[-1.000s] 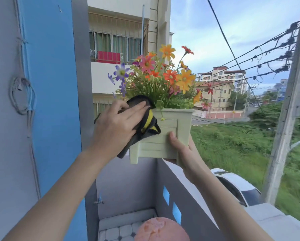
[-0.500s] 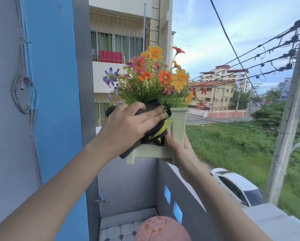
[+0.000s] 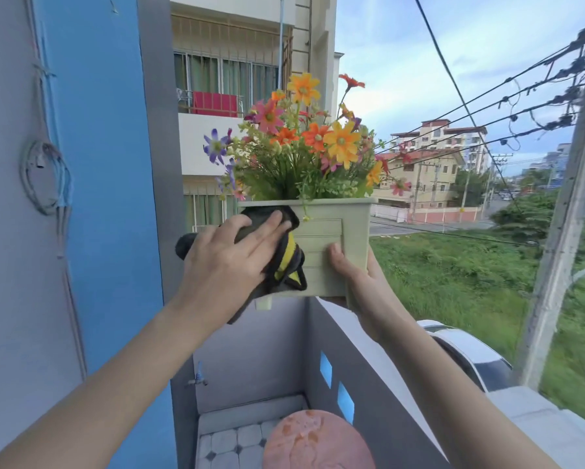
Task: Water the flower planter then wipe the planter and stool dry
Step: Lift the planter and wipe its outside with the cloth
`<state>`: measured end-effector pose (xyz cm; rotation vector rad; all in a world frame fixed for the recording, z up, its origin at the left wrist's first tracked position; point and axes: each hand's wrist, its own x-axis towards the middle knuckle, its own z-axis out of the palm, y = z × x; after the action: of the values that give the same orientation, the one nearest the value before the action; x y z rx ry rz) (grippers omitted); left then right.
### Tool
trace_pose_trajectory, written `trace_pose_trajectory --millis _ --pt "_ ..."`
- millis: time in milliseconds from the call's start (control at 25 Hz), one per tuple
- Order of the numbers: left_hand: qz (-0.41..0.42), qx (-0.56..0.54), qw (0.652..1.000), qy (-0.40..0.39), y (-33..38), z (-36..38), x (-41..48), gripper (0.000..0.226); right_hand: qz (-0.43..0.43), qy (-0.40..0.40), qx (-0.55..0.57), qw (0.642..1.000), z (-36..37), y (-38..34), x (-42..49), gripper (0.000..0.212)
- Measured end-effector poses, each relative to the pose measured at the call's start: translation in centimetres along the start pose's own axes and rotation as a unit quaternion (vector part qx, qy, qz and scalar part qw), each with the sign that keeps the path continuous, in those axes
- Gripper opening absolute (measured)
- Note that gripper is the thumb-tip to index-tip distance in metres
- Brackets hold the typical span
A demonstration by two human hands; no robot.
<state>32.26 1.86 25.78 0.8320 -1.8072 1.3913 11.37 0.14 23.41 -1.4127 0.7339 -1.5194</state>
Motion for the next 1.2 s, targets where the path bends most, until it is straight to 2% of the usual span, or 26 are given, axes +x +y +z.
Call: trace_pose_trajectory --millis 80,160,200,320,360,480,560,600,640,680,760,800,840,880,920,1000,1120,1160,1200 --pt "0.094 -0.004 0.995 -0.033 2.6 0.5 -1.2 0.042 0.007 -0.007 0.005 1.0 0.0 0.0 -0.2 0.047" --pt "0.161 -0.003 0.986 -0.054 3.6 0.4 -2.7 0.043 0.013 -0.011 0.014 1.0 -0.1 -0.2 -0.3 0.054" --pt "0.148 -0.009 0.988 -0.054 2.9 0.3 -2.6 0.043 0.011 -0.01 0.015 1.0 -0.3 -0.2 -0.3 0.057" --pt "0.022 -0.03 0.999 0.001 2.1 0.2 -1.2 0.044 0.002 -0.009 0.01 1.0 -0.5 -0.2 -0.1 0.057" --pt "0.017 -0.04 0.999 0.002 3.1 0.1 -1.0 0.043 0.005 -0.012 0.008 1.0 -0.5 -0.1 0.0 0.056" --pt "0.134 -0.053 0.989 -0.026 5.7 0.4 -3.1 0.041 0.018 -0.024 0.003 1.0 -0.8 -0.8 0.1 0.056" --pt "0.178 -0.131 0.974 -0.042 4.1 0.4 -4.6 0.035 0.024 -0.029 0.009 0.999 -1.9 -1.5 0.4 0.062" --pt "0.146 -0.201 0.968 -0.037 3.4 0.2 -5.1 0.034 0.03 -0.036 0.009 0.999 -2.5 -1.8 0.5 0.066" --pt "0.055 -0.28 0.958 -0.017 2.6 -0.1 -5.3 0.038 0.035 -0.043 0.009 0.998 -3.1 -2.0 0.5 0.069" --pt "-0.086 -0.342 0.936 0.013 2.0 -0.9 -4.9 0.04 0.042 -0.047 0.006 0.998 -3.6 -2.1 0.5 0.076" --pt "-0.369 -0.363 0.854 0.04 0.7 -0.9 -3.3 0.016 0.06 -0.063 0.004 0.996 -4.3 -2.0 0.4 0.096" --pt "-0.457 -0.338 0.823 0.002 -0.1 -0.2 -2.3 0.009 0.07 -0.072 0.012 0.995 -4.4 -1.7 0.3 0.103" --pt "-0.514 -0.303 0.801 -0.059 -0.6 0.7 -1.4 0.014 0.079 -0.081 0.026 0.993 -4.3 -1.4 0.1 0.105" --pt "-0.547 -0.28 0.781 -0.11 -0.7 1.2 -0.6 0.016 0.084 -0.087 0.041 0.992 -4.1 -1.0 -0.1 0.104" --pt "-0.576 -0.272 0.762 -0.114 -0.3 1.5 0.2 0.015 0.088 -0.087 0.051 0.991 -3.8 -0.6 -0.3 0.102" --pt "-0.613 -0.31 0.724 -0.066 1.8 0.9 1.4 0.011 0.091 -0.079 0.043 0.992 -3.2 0.1 -0.6 0.105" --pt "-0.594 -0.43 0.679 0.019 6.5 -2.0 2.2 0.014 0.083 -0.053 0.042 0.994 -3.1 0.4 -0.4 0.11" --pt "-0.559 -0.457 0.691 0.042 7.7 -2.7 2.0 0.019 0.086 -0.049 0.05 0.994 -3.3 0.3 -0.4 0.105" --pt "-0.514 -0.457 0.724 0.056 8.4 -3.1 1.8 0.022 0.092 -0.048 0.061 0.993 -3.5 0.4 -0.5 0.096"
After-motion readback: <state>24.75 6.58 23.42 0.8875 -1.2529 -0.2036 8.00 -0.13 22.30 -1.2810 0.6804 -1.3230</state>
